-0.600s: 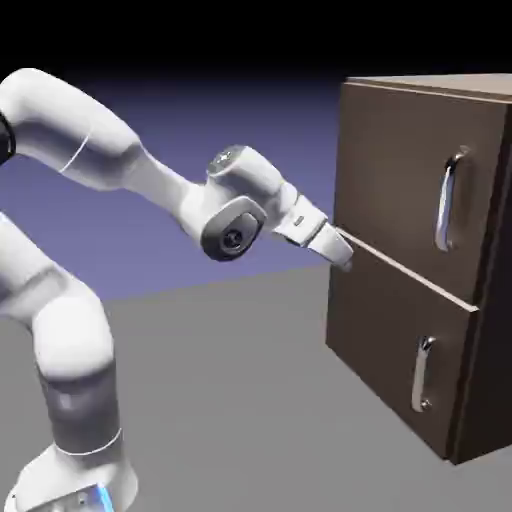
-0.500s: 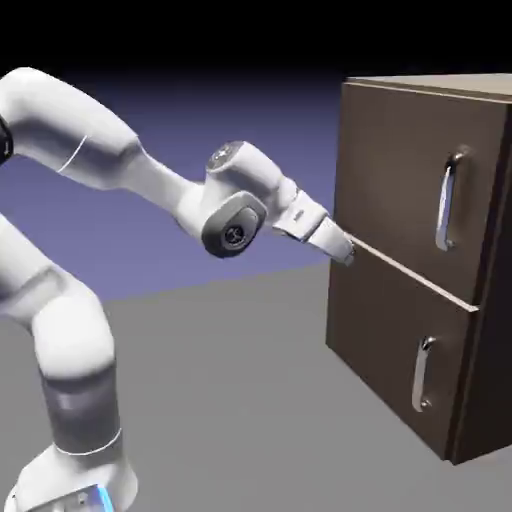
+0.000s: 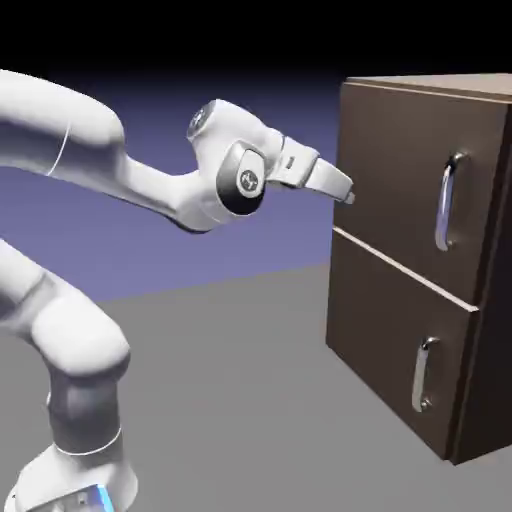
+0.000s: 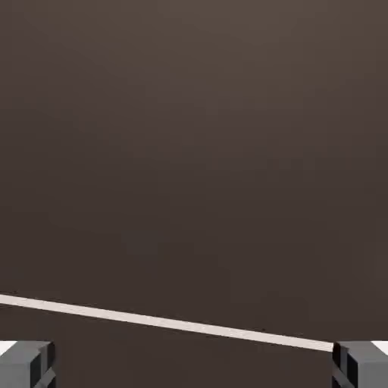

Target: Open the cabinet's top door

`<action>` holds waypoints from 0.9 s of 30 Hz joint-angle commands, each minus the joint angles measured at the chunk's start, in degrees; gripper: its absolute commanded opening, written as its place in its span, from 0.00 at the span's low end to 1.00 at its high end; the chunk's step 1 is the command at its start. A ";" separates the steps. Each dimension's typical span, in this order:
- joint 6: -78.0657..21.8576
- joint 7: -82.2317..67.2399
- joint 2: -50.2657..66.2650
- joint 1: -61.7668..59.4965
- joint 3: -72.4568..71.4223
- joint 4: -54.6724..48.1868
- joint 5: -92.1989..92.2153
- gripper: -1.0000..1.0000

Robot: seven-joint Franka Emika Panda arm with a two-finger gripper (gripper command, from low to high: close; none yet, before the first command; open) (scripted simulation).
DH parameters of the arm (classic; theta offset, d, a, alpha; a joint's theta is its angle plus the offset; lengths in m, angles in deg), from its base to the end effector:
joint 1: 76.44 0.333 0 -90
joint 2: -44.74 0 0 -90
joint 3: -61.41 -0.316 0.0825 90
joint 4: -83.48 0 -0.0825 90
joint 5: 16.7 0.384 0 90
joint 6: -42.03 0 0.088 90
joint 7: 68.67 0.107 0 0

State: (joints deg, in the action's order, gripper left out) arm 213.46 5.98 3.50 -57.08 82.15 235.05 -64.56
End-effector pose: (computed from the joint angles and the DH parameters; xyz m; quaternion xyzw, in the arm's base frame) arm 0.3777 0.0211 0.5660 -0.8192 0.2621 -0.4753 0.1854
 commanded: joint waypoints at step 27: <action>-3.62 45.26 -12.07 26.24 29.16 -13.26 -67.28 0.50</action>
State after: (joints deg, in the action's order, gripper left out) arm 209.83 51.24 -8.57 -30.85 111.31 221.79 -131.84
